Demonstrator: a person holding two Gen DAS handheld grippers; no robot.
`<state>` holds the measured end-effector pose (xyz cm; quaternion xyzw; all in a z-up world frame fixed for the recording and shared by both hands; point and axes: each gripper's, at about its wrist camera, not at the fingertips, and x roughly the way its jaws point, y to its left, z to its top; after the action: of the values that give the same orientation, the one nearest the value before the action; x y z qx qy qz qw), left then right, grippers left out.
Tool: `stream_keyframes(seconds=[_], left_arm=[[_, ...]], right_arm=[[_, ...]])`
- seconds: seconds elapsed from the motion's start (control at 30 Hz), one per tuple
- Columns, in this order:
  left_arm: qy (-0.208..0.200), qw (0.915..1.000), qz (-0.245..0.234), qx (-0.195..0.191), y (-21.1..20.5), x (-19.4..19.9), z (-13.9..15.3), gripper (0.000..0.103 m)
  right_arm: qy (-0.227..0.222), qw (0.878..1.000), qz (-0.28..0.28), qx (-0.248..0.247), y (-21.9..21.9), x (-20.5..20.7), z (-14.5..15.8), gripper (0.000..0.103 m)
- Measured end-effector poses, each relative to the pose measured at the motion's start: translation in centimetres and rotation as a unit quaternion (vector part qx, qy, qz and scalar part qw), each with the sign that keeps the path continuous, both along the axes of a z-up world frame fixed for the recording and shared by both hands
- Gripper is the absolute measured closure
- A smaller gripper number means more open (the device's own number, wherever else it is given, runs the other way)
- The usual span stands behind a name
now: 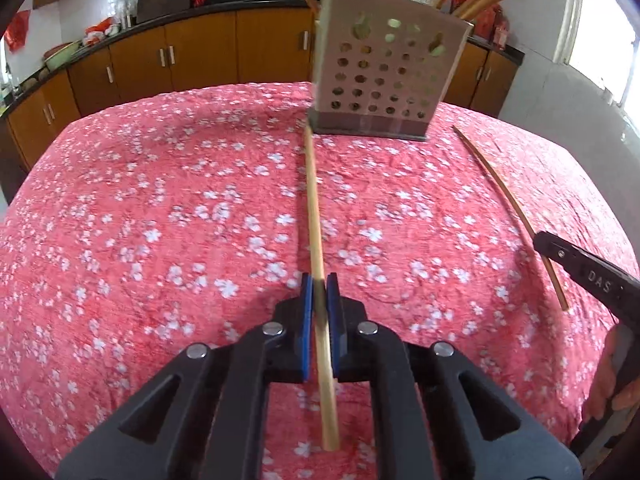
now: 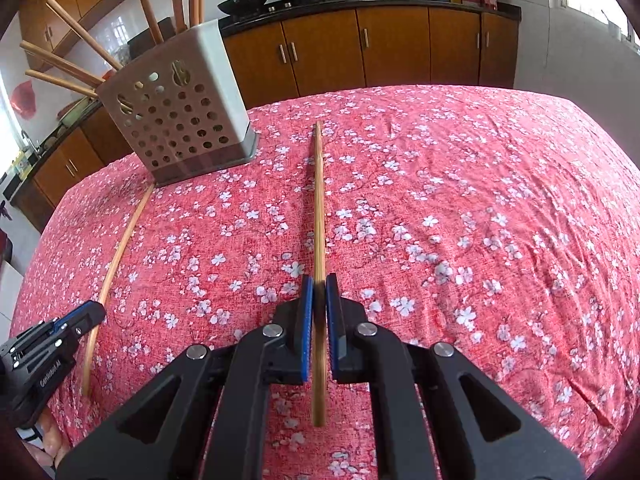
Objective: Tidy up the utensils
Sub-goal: 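Grasp the last chopstick with the right gripper while the left gripper grasps another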
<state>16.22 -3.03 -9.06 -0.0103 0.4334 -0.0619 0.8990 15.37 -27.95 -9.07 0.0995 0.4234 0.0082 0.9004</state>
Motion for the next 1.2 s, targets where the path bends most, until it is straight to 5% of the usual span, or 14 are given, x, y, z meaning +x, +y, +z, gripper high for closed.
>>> stream_keyframes(seconds=[0.27, 0.5, 1.2], left_arm=[[-0.002, 0.9976, 0.068, 0.011, 6.0, 2.1, -0.1, 0.095], [-0.004, 0.9973, 0.074, 0.003, 9.2, 3.4, -0.2, 0.094], [-0.003, 0.9973, 0.074, -0.006, 9.4, 3.5, -0.2, 0.091]], right_arm=[[0.001, 1.0, -0.004, -0.012, -0.4, 0.1, -0.1, 0.096], [0.004, 0.999, -0.01, -0.053, -0.6, 2.0, -0.3, 0.095], [0.003, 0.999, -0.009, -0.035, -1.3, 2.3, -0.6, 0.094]])
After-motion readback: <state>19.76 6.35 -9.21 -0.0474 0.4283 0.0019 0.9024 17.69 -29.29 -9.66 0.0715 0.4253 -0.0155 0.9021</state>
